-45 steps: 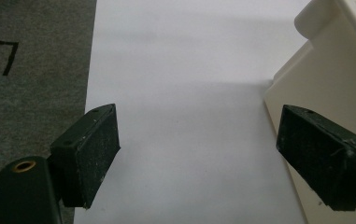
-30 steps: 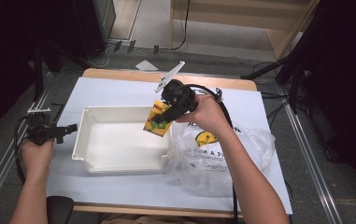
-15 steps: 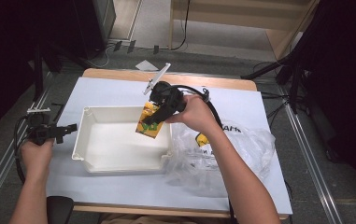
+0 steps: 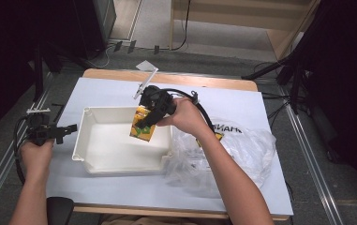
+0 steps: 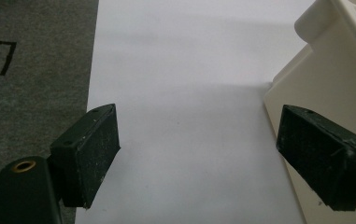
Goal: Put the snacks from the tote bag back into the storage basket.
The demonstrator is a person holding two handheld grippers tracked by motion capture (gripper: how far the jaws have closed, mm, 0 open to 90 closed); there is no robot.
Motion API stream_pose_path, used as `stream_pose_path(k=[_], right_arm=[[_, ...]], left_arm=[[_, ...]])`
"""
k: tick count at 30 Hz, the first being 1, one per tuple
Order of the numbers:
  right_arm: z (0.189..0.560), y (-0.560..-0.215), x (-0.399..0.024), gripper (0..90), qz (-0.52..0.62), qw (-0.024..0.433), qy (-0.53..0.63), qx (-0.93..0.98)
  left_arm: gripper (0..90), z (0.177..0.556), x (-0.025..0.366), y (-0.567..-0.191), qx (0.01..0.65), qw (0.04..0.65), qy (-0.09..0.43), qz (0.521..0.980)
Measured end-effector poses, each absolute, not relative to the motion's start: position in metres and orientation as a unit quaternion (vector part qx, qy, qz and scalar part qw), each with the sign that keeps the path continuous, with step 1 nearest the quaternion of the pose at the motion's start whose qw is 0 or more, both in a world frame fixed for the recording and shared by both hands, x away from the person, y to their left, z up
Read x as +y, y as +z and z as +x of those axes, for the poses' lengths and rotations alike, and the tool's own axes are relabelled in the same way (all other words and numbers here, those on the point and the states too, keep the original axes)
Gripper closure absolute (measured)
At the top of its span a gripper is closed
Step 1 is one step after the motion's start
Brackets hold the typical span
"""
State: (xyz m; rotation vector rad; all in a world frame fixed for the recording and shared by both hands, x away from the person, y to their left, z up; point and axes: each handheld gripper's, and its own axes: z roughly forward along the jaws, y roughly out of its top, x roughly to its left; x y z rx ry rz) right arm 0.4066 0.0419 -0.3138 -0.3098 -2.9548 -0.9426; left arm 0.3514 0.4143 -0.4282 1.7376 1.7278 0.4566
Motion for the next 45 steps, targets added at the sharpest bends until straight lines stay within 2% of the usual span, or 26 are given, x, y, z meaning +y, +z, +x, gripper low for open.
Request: stream_pose_path(k=[24,37,45], right_arm=[[0.406,-0.346,0.083,54.4,-0.073,0.018,-0.273,-0.959],[0.407,-0.363,0.096,54.4,-0.058,0.01,-0.237,-0.97],[0.406,-0.377,0.098,54.2,-0.056,0.024,-0.238,-0.969]], left_arm=[[14.2,0.352,0.415,-0.428,0.657,0.32,0.173,0.66],[14.2,0.352,0.415,-0.429,0.658,0.321,0.173,0.659],[14.2,0.352,0.415,-0.429,0.657,0.321,0.172,0.66]])
